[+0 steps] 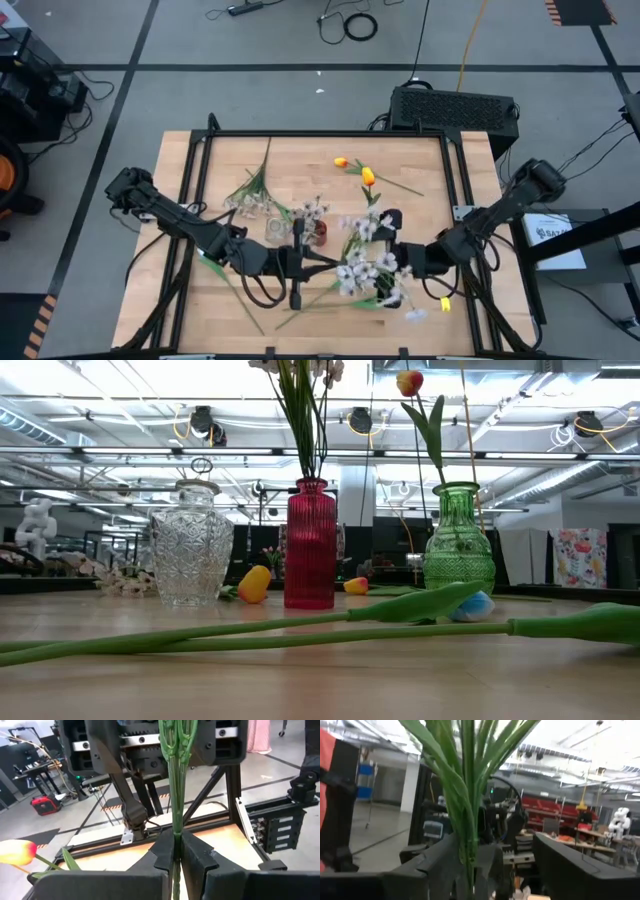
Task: Sort flowers into vase by color
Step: Put the bottom white flowers into the red vase
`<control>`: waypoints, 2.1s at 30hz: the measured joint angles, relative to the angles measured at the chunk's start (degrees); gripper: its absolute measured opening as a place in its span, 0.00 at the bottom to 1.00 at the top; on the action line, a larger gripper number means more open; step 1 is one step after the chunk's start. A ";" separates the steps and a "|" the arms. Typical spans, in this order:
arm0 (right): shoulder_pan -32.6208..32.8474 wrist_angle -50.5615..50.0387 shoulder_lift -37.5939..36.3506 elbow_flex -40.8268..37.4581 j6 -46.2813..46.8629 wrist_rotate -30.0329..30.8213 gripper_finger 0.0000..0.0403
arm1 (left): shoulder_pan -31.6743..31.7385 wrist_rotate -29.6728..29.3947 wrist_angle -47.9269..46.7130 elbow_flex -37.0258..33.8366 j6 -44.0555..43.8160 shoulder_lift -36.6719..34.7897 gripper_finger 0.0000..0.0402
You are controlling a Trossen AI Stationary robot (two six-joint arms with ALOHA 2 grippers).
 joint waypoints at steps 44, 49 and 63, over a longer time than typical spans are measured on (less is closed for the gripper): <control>-6.51 -4.56 0.36 0.00 10.21 -12.58 0.19 | 2.49 -0.38 -1.76 0.04 -1.51 0.09 0.07; -6.48 -4.71 0.36 0.00 9.74 -12.50 0.05 | 2.45 -0.38 -2.57 0.04 -1.53 0.09 0.07; -6.32 -4.80 0.27 -0.02 8.58 -12.28 0.02 | -0.50 -2.80 -5.47 0.09 -4.51 -0.66 0.28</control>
